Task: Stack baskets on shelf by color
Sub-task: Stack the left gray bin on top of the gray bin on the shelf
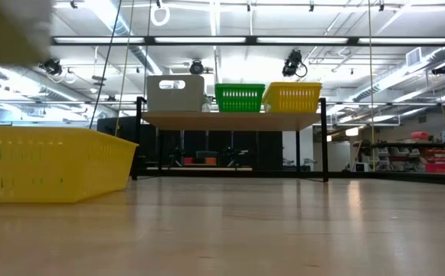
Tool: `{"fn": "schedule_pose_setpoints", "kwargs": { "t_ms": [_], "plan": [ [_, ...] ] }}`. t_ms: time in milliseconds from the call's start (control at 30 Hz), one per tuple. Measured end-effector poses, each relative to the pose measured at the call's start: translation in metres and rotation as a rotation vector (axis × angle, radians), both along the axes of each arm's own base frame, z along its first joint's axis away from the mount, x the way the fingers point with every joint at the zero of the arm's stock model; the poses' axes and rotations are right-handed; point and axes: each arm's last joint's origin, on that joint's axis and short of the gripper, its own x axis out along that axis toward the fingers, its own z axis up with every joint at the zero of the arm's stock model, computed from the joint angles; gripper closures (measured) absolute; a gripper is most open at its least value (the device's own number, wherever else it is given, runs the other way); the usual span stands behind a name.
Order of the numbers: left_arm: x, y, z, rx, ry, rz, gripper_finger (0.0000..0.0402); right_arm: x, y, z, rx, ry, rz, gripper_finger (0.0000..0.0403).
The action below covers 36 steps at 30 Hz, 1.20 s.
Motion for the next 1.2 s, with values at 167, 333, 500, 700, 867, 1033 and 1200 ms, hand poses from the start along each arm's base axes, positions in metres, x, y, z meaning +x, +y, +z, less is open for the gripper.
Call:
{"fn": "schedule_pose_setpoints", "kwargs": {
  "t_ms": [167, 333, 500, 700, 867, 1033, 1200],
  "plan": [
    [0.016, 0.026, 0.035, -0.006, -0.170, 0.002, 0.0401, 0.000, 0.000, 0.000, -0.016, -0.003, 0.026, 0.0192],
    [0.038, 0.050, 0.037, 0.039, -0.181, -0.022, 0.0401, 0.000, 0.000, 0.000, -0.022, 0.001, 0.033, 0.0192],
    [0.057, 0.074, 0.036, 0.082, -0.172, -0.041, 0.0401, -0.004, -0.001, -0.002, -0.031, 0.045, 0.038, 0.0192],
    [0.075, 0.106, 0.052, 0.145, -0.240, -0.062, 0.0401, -0.006, -0.001, -0.003, -0.056, 0.063, 0.081, 0.0192],
    [0.087, 0.134, 0.066, 0.203, -0.285, -0.084, 0.0401, -0.007, -0.003, -0.003, -0.078, 0.056, 0.121, 0.0192],
    [0.096, 0.162, 0.077, 0.286, -0.310, -0.125, 0.0401, -0.006, -0.007, -0.003, -0.093, 0.053, 0.137, 0.0192],
    [0.100, 0.190, 0.091, 0.415, -0.329, -0.189, 0.0401, -0.006, -0.011, -0.002, -0.094, 0.052, 0.127, 0.0192]
  ]
}}
